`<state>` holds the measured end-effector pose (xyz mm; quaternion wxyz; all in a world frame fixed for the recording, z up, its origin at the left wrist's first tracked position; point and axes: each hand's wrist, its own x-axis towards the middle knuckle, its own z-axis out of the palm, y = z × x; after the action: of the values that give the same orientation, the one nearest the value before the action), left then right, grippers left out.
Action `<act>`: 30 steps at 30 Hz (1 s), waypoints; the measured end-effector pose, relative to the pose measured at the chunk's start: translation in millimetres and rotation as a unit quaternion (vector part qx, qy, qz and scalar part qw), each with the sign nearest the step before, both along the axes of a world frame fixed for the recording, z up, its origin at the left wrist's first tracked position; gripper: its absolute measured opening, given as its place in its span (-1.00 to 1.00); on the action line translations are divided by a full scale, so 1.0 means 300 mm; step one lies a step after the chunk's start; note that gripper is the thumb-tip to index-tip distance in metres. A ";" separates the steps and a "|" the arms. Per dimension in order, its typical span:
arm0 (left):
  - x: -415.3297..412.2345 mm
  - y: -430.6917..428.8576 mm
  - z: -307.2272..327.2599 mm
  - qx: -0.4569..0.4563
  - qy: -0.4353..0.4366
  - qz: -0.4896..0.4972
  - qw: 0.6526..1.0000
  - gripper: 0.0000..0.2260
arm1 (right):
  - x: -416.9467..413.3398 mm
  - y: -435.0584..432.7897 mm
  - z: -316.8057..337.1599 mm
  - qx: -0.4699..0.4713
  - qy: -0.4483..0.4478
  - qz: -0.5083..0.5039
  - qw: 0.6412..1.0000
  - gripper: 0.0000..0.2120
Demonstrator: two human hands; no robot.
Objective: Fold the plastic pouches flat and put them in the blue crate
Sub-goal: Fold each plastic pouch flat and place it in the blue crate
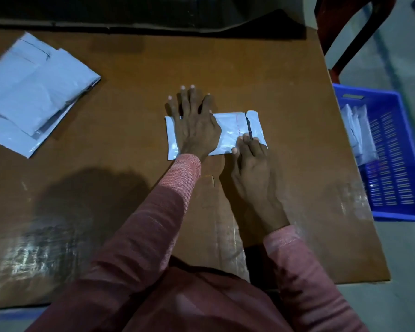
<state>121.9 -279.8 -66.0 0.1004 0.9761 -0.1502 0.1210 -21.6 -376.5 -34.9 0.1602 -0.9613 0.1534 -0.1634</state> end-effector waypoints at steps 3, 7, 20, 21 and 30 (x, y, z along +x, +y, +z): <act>0.000 -0.001 -0.002 -0.004 0.001 -0.001 1.000 -0.50 | 0.019 -0.013 -0.012 -0.022 -0.002 0.010 1.000 -0.68; 0.000 0.002 0.007 -0.011 0.005 -0.002 1.000 -0.50 | 0.020 -0.036 0.024 -0.061 0.019 0.045 0.997 -0.68; -0.011 0.019 0.041 -0.021 0.026 -0.031 0.999 -0.48 | 0.004 0.020 0.060 -0.031 0.037 0.087 0.995 -0.75; -0.015 0.029 0.049 -0.031 0.020 -0.043 0.998 -0.49 | 0.015 0.010 0.081 -0.026 0.024 0.093 0.995 -0.79; -0.186 0.119 0.064 0.003 -0.007 -0.150 0.989 -0.57 | 0.135 -0.053 0.133 0.006 0.037 0.080 0.996 -0.83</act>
<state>66.1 -244.0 -46.8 0.1136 0.9419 -0.2958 0.1113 19.0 -392.5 5.1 0.1725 -0.9749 0.0830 -0.1140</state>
